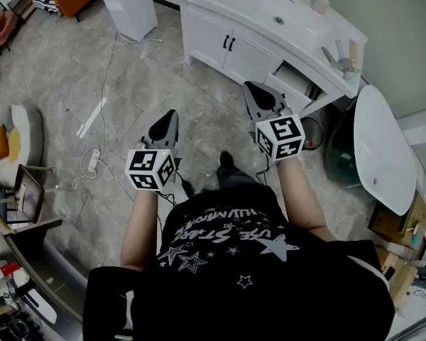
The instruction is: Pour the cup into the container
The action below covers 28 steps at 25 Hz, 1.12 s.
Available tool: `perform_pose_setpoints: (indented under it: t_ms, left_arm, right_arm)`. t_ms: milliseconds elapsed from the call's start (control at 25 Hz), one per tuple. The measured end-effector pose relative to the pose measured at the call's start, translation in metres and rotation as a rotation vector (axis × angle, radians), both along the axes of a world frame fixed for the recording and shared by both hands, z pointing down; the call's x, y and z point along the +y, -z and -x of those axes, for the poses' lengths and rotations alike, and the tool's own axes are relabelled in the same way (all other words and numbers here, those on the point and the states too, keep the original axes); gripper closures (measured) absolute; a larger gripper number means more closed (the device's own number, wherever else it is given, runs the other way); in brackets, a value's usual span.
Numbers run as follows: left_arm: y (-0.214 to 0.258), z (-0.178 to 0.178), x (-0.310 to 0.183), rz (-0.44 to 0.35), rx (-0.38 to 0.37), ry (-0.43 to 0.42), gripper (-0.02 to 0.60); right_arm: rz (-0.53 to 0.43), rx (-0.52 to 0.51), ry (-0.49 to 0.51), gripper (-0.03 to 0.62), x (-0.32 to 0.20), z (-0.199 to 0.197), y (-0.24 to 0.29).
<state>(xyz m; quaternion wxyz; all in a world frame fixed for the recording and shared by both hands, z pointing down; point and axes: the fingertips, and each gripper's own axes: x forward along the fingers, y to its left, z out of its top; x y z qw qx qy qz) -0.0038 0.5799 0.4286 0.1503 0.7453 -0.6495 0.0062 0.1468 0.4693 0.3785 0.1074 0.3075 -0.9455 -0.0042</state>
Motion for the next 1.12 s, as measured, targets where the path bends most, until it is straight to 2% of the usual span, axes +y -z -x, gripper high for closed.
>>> perform_pose_setpoints:
  t_ms: [320,720,1040,1120]
  left_arm:
    - [0.008,0.004,-0.001,-0.013,-0.01,0.006,0.571]
    - [-0.006,0.012,0.014,0.024,-0.007,0.023,0.571]
    - [-0.006,0.024,-0.006,0.023,-0.004,0.047,0.571]
    - [-0.005,0.026,-0.019,0.022,-0.006,0.048,0.571]
  right_arm:
    - [-0.002,-0.006,0.008,0.588,0.002,0.005,0.002]
    - [0.034,-0.036,0.007,0.588,0.007,0.012,-0.011]
    - [0.026,-0.058,-0.009,0.586,-0.023,0.021,-0.012]
    - [0.035,-0.069,-0.003,0.54,-0.036,0.026,-0.015]
